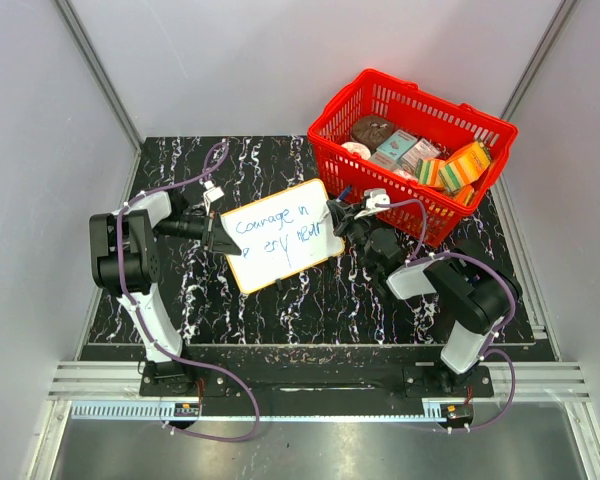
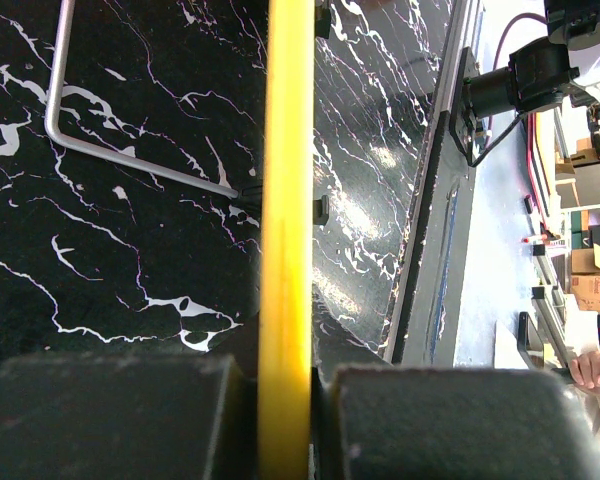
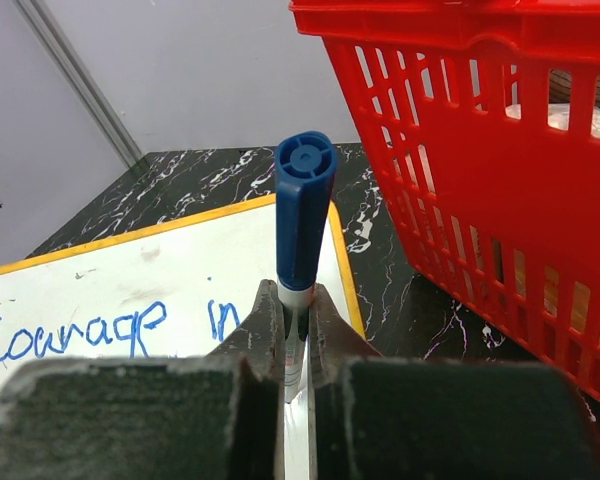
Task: Write a sentence on the whiteboard
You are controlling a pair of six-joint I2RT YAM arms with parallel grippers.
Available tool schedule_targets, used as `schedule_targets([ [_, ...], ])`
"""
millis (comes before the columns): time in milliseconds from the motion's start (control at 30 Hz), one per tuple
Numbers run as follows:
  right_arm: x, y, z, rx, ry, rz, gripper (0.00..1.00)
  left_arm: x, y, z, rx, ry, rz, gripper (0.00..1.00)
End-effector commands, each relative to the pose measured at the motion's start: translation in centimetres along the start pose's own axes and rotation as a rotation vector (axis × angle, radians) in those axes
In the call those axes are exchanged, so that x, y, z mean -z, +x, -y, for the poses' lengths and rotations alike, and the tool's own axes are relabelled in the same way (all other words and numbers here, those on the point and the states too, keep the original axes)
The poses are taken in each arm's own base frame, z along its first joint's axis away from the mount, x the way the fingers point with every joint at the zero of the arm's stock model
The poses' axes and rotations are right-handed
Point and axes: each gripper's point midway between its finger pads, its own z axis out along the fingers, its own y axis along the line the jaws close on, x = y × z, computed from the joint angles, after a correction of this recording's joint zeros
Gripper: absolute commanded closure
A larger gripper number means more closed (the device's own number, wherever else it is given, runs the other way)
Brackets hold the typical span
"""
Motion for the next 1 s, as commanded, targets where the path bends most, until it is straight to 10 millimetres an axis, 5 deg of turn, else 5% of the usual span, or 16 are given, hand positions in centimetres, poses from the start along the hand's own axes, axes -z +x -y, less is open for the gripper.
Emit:
schedule_targets([
  [0,0.3,-0.1,1.5,0.003,0.057,0.017,1.0,0.3,3.6,-2.5,-0.092,-0.108,-0.184,1.0],
  [333,1.2,0.3,2.0,-0.005,0.072,0.008,1.0,0.3,3.5,-2.5,-0.093,-0.108,-0.181,1.0],
  [500,1.5,-3.6,0.2,-0.073,-0.005,0.099,1.0,0.3,3.6,-2.5,-0.098,-0.109,-0.182,1.0],
  [633,2.5,-8.9,-1.6,-0.116,-0.063,0.186,1.0,0.4,3.6,-2.5,-0.098,-0.113,-0.186,1.0],
  [800,4.2,-9.6,-1.9,-0.129,-0.055,0.092,1.0,0.5,3.3,-2.6,-0.105,-0.118,-0.189,1.0],
  [967,7.6,-6.7,-0.7,-0.175,0.018,-0.129,1.0,0.7,3.3,-2.9,-0.115,-0.13,-0.199,1.0],
])
